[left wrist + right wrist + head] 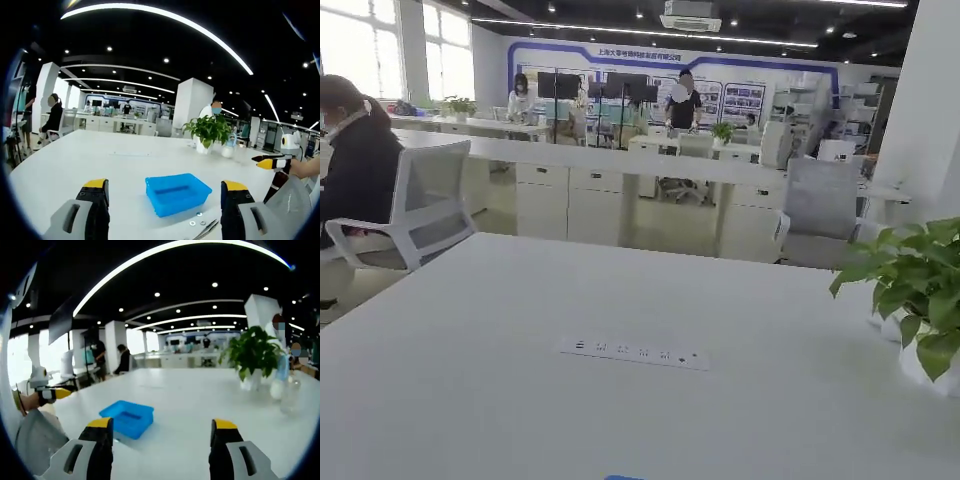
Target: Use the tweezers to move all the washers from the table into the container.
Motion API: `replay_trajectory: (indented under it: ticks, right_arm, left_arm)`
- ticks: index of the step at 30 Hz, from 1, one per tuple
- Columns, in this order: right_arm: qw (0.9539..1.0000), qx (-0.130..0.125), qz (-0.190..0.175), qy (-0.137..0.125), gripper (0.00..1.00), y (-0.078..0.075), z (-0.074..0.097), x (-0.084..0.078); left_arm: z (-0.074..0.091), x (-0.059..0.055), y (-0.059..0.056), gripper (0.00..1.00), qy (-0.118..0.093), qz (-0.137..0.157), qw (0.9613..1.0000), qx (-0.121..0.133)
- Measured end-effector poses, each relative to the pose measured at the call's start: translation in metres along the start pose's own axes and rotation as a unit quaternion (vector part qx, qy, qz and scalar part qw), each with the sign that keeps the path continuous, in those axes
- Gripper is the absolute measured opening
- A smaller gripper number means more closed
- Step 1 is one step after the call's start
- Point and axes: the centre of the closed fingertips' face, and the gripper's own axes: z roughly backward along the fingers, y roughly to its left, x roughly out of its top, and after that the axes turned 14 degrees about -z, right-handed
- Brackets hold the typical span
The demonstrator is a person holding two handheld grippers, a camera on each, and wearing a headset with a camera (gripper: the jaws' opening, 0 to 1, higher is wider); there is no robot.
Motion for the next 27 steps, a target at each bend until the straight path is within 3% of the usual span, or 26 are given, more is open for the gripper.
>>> replay_trajectory:
  ticks: [5, 14, 27]
  right_arm:
    - [1.0000, -0.005, 0.002, 0.007, 0.78, -0.0039, -0.0008, -0.0024]
    - [0.9997, -0.004, 0.017, 0.017, 0.77, -0.0041, -0.0016, -0.0054]
    - [0.9996, 0.010, 0.013, 0.024, 0.75, 0.0045, -0.0022, -0.0071]
  left_arm:
    - [-0.0013, 0.0021, -0.0030, 0.94, -0.006, 0.007, 0.9999, -0.008]
    - [-0.0023, -0.0007, -0.0072, 0.93, 0.003, 0.002, 0.9999, -0.016]
    - [0.0007, 0.0002, -0.0019, 0.92, 0.000, 0.001, 1.0000, -0.004]
